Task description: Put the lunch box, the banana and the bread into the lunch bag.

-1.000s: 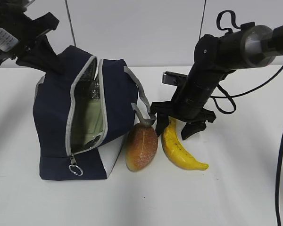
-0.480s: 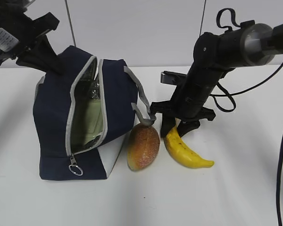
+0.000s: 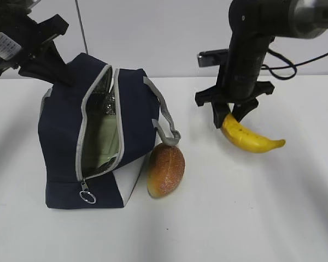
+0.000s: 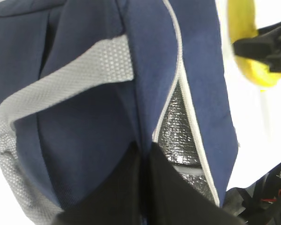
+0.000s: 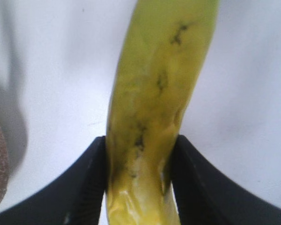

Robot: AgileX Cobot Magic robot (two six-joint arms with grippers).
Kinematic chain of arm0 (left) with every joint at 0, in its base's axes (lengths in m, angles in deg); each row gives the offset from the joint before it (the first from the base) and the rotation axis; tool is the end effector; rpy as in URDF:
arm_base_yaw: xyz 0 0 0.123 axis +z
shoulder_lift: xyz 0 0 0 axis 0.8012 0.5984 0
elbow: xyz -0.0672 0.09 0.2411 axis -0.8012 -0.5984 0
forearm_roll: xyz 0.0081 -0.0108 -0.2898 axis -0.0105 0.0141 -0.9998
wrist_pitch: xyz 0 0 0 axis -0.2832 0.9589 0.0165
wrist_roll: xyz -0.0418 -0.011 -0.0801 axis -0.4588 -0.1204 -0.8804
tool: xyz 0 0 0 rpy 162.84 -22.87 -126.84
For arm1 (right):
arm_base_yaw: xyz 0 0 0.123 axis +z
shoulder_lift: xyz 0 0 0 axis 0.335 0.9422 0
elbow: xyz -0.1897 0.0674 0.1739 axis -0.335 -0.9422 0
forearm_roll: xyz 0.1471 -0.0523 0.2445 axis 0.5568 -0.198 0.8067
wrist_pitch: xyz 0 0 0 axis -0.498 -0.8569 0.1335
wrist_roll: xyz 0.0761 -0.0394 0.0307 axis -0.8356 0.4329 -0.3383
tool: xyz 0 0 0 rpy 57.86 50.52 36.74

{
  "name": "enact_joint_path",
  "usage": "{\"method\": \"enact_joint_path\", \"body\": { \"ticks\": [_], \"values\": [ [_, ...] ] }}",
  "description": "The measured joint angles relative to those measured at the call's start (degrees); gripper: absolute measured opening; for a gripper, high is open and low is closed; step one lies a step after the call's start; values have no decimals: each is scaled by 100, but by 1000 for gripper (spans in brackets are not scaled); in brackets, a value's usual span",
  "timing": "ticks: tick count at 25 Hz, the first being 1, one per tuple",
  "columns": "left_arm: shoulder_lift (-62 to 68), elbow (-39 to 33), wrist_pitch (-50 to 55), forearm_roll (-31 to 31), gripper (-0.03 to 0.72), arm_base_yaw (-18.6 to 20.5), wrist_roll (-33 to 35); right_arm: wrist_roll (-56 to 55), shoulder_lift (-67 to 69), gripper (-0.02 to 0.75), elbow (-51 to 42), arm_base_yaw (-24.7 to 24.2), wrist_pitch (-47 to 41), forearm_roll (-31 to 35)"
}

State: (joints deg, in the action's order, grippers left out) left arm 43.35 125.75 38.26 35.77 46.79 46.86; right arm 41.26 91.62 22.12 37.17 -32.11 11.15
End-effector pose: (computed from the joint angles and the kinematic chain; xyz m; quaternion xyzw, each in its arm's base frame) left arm 0.3910 -0.0910 0.2767 0.0873 0.9476 -0.2714 0.1443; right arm 0.4538 0.1410 0.1685 -0.1427 0.9874 -0.0042 0.0683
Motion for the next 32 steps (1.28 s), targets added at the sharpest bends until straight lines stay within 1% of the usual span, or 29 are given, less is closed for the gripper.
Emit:
{"method": "enact_joint_path", "body": {
  "ticks": [3, 5, 8, 10, 12, 16, 19, 21, 32],
  "values": [
    [0, 0, 0, 0, -3, 0, 0, -14, -232, 312, 366, -9, -126, 70],
    [0, 0, 0, 0, -3, 0, 0, 37, -390, 312, 635, -9, -210, 436],
    [0, 0, 0, 0, -3, 0, 0, 376, -514, 312, 956, 24, -276, 1565],
    [0, 0, 0, 0, -3, 0, 0, 700, -541, 312, 1050, 83, -301, 2640],
    [0, 0, 0, 0, -3, 0, 0, 976, -541, 312, 1072, 227, -301, 3460],
    [0, 0, 0, 0, -3, 0, 0, 1169, -502, 312, 1072, 485, -198, 4418],
    [0, 0, 0, 0, -3, 0, 0, 1191, -277, 312, 1077, 564, -146, 5104],
    [0, 0, 0, 0, -3, 0, 0, 1191, -116, 312, 1077, 618, -122, 5396],
    [0, 0, 0, 7, -3, 0, 0, 1191, 276, 312, 1077, 644, 101, 6210]
  ]
}}
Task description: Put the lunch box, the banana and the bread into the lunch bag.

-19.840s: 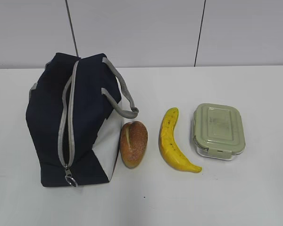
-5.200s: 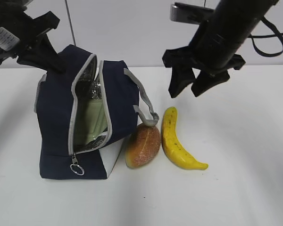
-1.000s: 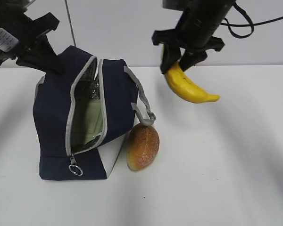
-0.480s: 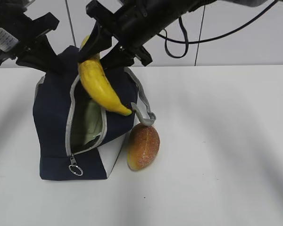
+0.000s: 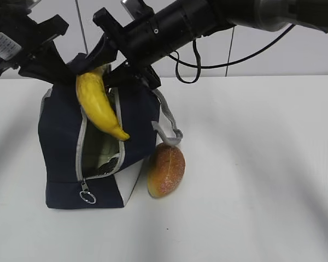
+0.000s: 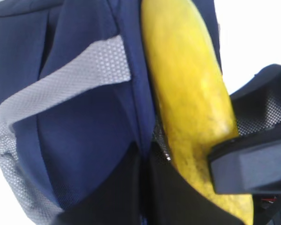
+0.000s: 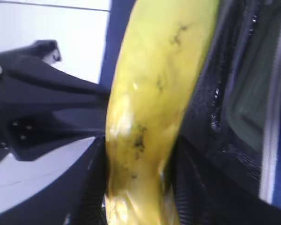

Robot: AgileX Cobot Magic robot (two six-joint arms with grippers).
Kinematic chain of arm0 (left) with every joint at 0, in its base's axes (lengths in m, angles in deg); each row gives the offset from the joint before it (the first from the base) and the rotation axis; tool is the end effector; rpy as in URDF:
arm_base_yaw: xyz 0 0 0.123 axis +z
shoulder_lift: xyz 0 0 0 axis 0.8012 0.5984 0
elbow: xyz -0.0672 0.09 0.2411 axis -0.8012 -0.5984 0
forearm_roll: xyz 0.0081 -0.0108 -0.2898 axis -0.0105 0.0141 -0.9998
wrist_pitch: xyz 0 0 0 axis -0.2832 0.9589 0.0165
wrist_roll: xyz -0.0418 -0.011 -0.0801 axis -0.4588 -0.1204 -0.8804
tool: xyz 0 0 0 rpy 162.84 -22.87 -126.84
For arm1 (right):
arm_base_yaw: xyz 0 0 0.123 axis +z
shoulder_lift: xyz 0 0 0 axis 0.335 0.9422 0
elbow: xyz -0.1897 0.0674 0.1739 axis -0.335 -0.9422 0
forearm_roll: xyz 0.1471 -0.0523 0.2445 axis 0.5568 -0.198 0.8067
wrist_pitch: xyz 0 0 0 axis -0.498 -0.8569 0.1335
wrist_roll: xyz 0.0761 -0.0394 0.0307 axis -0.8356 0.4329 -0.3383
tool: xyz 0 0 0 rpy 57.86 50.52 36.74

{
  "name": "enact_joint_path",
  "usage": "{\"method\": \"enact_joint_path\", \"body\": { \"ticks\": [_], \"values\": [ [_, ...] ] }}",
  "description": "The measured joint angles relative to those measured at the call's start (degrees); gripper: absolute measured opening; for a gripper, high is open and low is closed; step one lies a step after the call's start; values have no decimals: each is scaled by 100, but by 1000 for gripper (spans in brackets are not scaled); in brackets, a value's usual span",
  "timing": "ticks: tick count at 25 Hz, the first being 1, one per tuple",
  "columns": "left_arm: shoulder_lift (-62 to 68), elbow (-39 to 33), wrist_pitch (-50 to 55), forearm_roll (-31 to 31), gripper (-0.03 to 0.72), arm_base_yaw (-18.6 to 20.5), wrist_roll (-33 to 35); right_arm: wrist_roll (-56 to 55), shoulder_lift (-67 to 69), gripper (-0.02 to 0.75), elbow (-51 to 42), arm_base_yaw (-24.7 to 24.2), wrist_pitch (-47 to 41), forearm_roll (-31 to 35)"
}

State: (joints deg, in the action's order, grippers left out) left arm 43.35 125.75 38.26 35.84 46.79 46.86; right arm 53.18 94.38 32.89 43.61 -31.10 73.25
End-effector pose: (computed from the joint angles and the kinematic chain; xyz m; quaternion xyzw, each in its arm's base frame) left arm 0.3910 -0.0909 0.2766 0.0875 0.9477 -0.2709 0.1443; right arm 0.4362 0.2734 0.2441 -0.1190 0.8590 0.4936 0.0661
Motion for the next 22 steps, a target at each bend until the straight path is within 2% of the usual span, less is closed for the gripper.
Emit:
{"method": "enact_joint_path", "body": {
  "ticks": [18, 22],
  "values": [
    [0, 0, 0, 60, -3, 0, 0, 0, 170, 312, 0, 13, 542, 495],
    [0, 0, 0, 86, -3, 0, 0, 0, 250, 312, 0, 13, 542, 350]
  ]
}}
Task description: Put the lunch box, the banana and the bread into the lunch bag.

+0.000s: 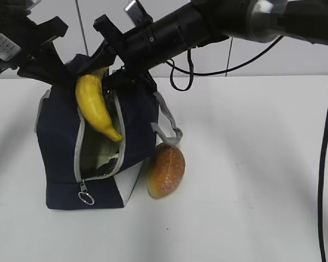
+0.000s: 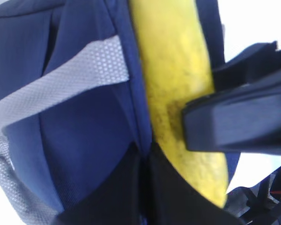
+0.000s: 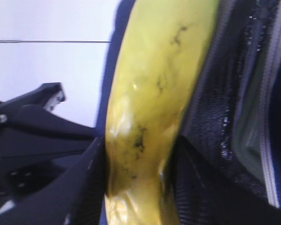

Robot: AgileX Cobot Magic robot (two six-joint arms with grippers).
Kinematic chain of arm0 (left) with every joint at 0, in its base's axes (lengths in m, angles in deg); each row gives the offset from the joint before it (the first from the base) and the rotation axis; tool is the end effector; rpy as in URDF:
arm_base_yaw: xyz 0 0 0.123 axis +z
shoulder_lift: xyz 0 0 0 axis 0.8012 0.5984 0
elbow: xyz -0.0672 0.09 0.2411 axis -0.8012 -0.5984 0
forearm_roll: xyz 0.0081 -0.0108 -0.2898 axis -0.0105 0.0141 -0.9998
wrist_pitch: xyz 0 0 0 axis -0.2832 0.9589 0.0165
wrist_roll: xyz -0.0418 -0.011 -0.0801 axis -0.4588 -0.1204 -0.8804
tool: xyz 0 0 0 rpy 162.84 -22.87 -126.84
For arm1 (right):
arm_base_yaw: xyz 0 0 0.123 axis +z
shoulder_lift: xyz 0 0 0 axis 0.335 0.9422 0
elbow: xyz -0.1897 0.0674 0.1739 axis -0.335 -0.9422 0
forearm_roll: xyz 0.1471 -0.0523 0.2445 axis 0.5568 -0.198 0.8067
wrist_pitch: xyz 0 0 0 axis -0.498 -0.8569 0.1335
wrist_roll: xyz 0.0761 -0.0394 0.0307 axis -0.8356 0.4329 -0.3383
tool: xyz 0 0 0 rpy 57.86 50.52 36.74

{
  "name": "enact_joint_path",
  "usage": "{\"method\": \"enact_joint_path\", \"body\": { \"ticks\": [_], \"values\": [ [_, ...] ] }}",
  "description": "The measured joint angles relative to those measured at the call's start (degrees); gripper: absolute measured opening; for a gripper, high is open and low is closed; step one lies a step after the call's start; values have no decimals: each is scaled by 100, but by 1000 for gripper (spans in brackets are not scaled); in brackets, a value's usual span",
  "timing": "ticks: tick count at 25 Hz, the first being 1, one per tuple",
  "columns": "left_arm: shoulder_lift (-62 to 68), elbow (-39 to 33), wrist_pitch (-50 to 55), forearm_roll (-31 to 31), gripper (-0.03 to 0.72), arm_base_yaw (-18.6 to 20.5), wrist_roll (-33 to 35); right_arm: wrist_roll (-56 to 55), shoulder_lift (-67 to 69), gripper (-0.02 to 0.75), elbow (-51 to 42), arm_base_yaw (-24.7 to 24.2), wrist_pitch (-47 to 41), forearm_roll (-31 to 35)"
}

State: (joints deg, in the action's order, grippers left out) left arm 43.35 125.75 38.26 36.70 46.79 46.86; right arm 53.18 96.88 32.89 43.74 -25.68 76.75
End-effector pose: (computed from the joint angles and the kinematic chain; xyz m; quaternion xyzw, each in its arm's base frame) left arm 0.3910 -0.0899 0.2759 0.0898 0.9495 -0.2640 0.1441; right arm 0.4483 0.2788 0.2265 -0.0743 0.8531 0.5098 0.0828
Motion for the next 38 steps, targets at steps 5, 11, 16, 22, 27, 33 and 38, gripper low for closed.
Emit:
{"method": "enact_joint_path", "body": {
  "ticks": [5, 11, 16, 22, 27, 33, 38],
  "values": [
    [0, 0, 0, -34, -3, 0, 0, 0, 74, 311, 0, 0, -207, -743],
    [0, 0, 0, -98, -3, 0, 0, -92, 74, 311, 0, 0, -404, -1518],
    [0, 0, 0, -102, -3, 0, 0, -144, 74, 312, 0, 0, -328, -1518],
    [0, 0, 0, -96, -3, 0, 0, -154, 74, 311, 0, 0, 55, -754],
    [0, 0, -24, -96, -3, 0, 0, -154, 155, 312, 0, 0, 187, -390],
    [0, 0, -18, -85, -3, 0, 0, 7, 311, 438, 0, 0, 211, 120],
    [0, 0, -11, -78, -3, 0, 0, 210, 311, 574, 0, 0, 99, 132]
  ]
}}
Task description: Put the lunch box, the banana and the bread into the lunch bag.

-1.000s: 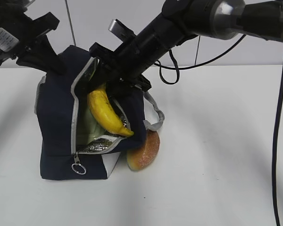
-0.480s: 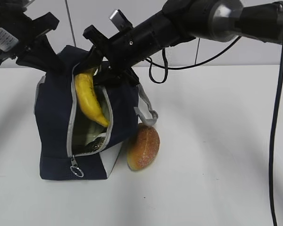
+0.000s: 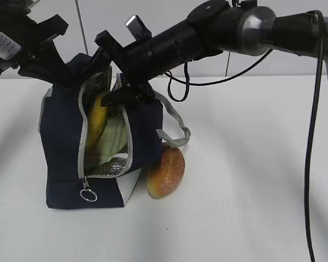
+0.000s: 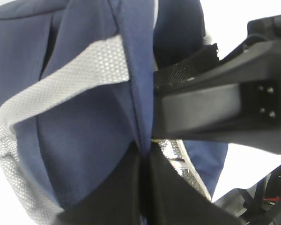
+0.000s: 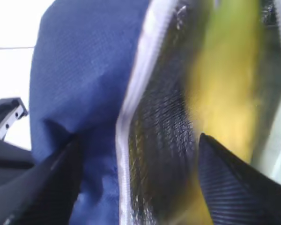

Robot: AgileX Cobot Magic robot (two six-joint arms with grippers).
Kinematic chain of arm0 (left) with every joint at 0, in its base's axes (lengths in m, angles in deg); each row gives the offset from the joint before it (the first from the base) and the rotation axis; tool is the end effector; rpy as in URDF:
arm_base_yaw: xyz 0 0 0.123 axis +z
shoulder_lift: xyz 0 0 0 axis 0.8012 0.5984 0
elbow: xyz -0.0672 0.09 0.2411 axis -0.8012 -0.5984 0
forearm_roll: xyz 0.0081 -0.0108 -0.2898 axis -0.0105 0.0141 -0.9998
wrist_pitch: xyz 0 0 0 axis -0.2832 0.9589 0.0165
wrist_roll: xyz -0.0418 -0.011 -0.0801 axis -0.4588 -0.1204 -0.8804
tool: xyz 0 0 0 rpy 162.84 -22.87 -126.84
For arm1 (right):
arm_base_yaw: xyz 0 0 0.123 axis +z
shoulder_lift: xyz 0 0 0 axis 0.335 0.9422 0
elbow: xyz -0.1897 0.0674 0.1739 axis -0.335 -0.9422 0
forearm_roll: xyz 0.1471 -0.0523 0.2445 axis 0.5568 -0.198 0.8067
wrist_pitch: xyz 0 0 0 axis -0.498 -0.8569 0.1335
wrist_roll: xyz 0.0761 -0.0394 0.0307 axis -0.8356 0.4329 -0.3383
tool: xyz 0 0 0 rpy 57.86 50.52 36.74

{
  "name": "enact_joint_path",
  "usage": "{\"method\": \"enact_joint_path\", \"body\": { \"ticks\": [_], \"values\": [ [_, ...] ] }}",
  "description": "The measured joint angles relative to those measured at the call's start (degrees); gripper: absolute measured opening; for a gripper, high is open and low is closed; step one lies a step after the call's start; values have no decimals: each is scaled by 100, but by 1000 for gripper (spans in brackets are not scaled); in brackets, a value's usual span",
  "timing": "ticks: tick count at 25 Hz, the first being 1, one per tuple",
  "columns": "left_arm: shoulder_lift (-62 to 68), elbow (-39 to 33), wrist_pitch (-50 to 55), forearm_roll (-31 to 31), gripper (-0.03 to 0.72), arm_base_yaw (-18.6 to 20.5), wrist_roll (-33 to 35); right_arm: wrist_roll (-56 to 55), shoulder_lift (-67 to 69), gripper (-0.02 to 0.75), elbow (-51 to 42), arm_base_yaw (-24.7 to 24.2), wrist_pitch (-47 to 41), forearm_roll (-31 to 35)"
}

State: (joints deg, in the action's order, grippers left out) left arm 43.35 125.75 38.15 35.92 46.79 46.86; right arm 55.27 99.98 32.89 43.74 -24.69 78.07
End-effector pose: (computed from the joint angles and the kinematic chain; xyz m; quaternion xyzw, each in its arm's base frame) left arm 0.3912 -0.0908 0.2766 0.0874 0.9478 -0.2701 0.1452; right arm 0.4543 0.2816 0.1997 -0.0686 0.8549 0.5087 0.0755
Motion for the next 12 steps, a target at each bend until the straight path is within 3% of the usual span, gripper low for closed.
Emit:
{"method": "enact_joint_path", "body": {
  "ticks": [6, 12],
  "values": [
    [0, 0, 11, 0, -3, 0, 0, 307, -145, 552, 0, -45, -331, -282],
    [0, 0, 11, 0, -3, 0, 0, -74, -892, 551, 0, -45, -696, -2190]
  ]
}}
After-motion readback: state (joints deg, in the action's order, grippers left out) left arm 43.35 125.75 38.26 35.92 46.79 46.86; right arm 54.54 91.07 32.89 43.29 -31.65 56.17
